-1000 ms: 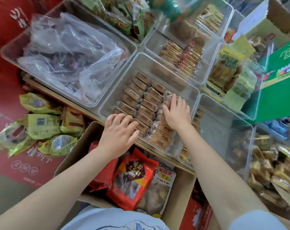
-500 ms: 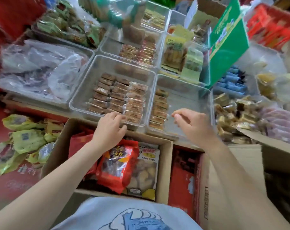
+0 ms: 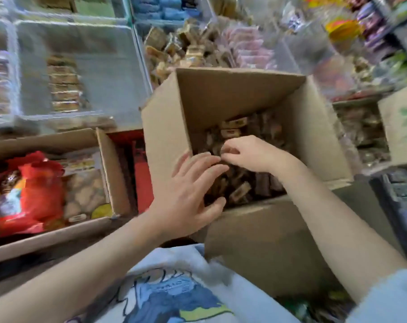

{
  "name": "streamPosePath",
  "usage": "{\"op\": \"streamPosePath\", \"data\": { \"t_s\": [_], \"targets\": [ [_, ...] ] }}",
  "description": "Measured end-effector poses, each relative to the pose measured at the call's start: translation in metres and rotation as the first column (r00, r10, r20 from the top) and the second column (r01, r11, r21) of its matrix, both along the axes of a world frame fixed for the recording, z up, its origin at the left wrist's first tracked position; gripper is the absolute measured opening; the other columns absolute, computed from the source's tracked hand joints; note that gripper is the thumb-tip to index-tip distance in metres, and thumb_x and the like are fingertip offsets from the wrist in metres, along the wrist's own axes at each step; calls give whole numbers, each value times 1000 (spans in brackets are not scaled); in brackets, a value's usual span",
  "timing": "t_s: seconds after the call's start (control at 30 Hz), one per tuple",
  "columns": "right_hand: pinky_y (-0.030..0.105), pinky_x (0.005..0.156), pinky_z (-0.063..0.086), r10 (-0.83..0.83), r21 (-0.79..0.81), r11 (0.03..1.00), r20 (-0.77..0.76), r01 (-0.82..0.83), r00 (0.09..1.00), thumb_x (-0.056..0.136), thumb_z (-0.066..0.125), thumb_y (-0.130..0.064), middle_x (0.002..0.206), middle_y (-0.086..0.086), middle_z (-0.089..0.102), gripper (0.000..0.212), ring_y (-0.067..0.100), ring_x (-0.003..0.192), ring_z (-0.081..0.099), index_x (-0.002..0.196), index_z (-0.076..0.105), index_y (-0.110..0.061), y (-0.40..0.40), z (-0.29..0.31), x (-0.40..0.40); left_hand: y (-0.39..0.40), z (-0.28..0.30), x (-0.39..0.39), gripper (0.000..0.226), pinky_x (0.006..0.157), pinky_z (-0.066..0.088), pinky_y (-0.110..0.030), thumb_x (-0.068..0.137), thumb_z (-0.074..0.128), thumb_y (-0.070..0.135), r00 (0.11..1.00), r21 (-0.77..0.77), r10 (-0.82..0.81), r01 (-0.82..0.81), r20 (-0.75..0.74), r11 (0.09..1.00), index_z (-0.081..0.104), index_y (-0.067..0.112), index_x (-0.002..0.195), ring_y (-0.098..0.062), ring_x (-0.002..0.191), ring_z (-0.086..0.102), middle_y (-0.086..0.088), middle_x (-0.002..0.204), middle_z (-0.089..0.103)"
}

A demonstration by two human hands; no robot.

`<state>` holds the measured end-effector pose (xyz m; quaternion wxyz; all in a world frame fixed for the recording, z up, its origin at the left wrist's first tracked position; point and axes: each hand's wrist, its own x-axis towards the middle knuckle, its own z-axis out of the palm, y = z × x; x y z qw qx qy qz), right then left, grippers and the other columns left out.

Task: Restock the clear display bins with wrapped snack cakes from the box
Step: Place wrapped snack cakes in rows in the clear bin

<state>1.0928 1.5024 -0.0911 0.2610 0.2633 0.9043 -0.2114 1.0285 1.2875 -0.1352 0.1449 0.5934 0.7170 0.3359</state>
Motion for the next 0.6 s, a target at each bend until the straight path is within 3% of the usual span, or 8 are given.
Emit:
{"op": "streamPosePath", "data": {
  "t_s": [0.1,0.17,0.23,0.33,0.43,0.53,0.6],
  "targets": [
    [28,76,46,200,-57,980,242,-192,949,95,63,-36,112,-7,63,27,16,99,57,118,64,-23,18,-30,12,12,-11,18,48,125,4,-48,91,51,41,993,-48,60,-65,-100,997,63,17,131,-24,133,46,-2,130,62],
    [27,66,47,357,-78,930,413,-358,838,88,71,-30,106,-2,65,23,20,93,59,109,66,-21,26,-57,15,12,-14,21,46,125,6,-51,90,50,38,987,-56,101,-109,-126,992,65,17,128,-24,128,49,-1,124,63],
    [29,73,51,454,-116,872,554,-475,698,89,72,-35,110,4,67,30,22,92,60,113,69,-19,32,-86,23,12,-13,22,47,125,5,-49,90,49,36,981,-52,140,-148,-136,988,63,17,131,-23,127,49,-1,123,62],
    [31,82,50,490,-101,840,564,-533,665,85,74,-38,122,3,65,45,23,105,63,127,65,-25,42,-118,30,12,-11,28,47,125,8,-53,91,48,34,972,-56,192,-201,-135,978,62,17,132,-22,126,50,0,122,63],
    [34,93,52,549,-155,780,633,-606,546,75,80,-41,130,1,58,67,24,111,58,137,58,-27,47,-140,27,13,-10,33,45,124,11,-56,91,46,33,964,-62,240,-248,-119,967,63,19,131,-20,127,50,2,121,62],
    [34,88,54,523,-139,825,555,-547,647,81,73,-31,125,3,59,55,24,105,59,134,60,-23,52,-136,20,15,-9,35,44,124,12,-55,91,45,32,958,-64,256,-266,-128,962,63,19,130,-19,126,50,4,120,62],
    [31,83,56,411,-180,912,410,-370,814,86,71,-31,120,0,62,49,19,101,62,133,60,-22,60,-122,13,15,-9,34,45,124,12,-53,91,45,32,957,-75,257,-268,-133,961,63,20,130,-18,127,49,4,121,62]
  ]
}}
